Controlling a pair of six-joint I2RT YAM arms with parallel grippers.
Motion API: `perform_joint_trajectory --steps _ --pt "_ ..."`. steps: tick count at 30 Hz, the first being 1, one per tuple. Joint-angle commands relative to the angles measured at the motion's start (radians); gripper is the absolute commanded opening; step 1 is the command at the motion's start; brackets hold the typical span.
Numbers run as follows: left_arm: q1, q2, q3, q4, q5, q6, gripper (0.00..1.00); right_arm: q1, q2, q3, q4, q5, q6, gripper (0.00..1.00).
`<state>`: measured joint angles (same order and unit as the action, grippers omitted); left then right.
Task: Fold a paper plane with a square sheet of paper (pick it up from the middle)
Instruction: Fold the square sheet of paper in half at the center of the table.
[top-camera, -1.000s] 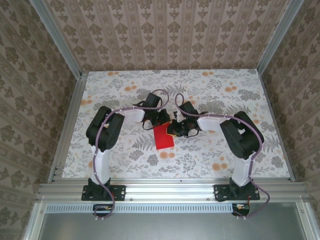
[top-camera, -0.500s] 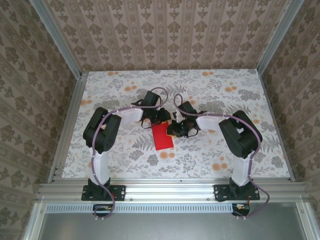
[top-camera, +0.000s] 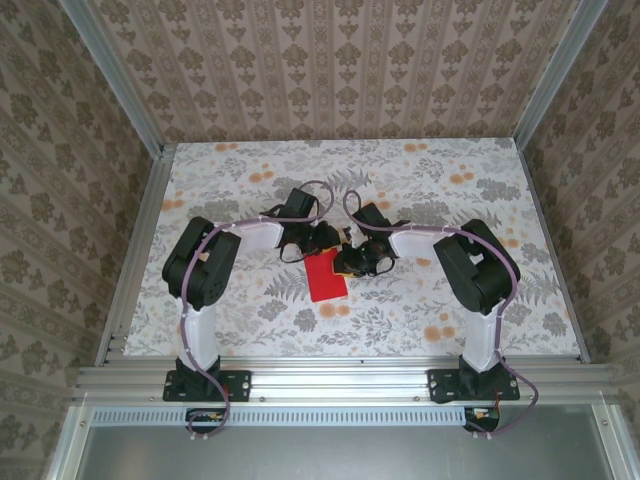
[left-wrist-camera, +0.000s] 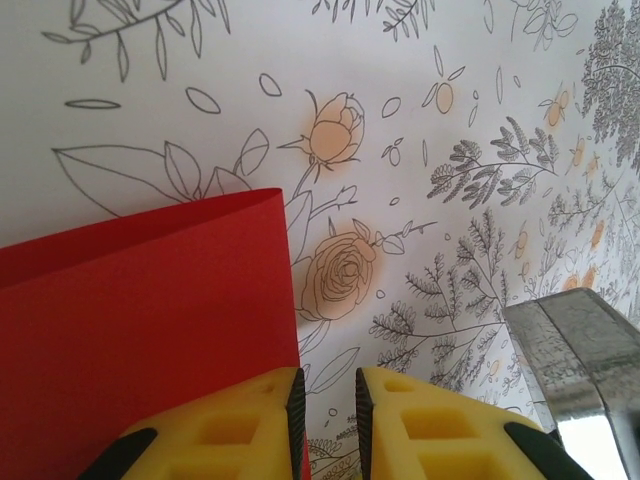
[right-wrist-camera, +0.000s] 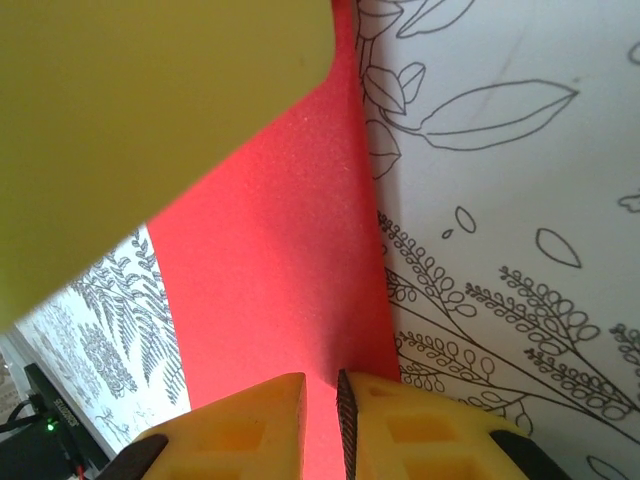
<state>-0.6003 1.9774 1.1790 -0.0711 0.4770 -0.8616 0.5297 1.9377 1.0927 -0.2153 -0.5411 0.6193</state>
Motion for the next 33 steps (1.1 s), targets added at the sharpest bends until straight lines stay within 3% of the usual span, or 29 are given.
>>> perform_joint_trajectory --steps 1,12,25,33 --pt "0.005 -0.020 -0.020 0.018 0.021 -0.013 0.23 0.013 0.041 0.006 -0.093 0.069 -0.042 0.19" --pt "-0.006 0.045 0.001 0.063 0.061 -0.032 0.21 0.016 0.058 -0.003 -0.106 0.089 -0.065 0.17" --pt "0.021 0.080 0.044 -0.029 -0.066 0.013 0.16 0.016 0.038 -0.047 -0.132 0.083 -0.100 0.13" --pt "0.037 0.103 0.061 -0.042 -0.087 0.040 0.15 0.022 0.002 -0.099 -0.169 0.090 -0.167 0.13"
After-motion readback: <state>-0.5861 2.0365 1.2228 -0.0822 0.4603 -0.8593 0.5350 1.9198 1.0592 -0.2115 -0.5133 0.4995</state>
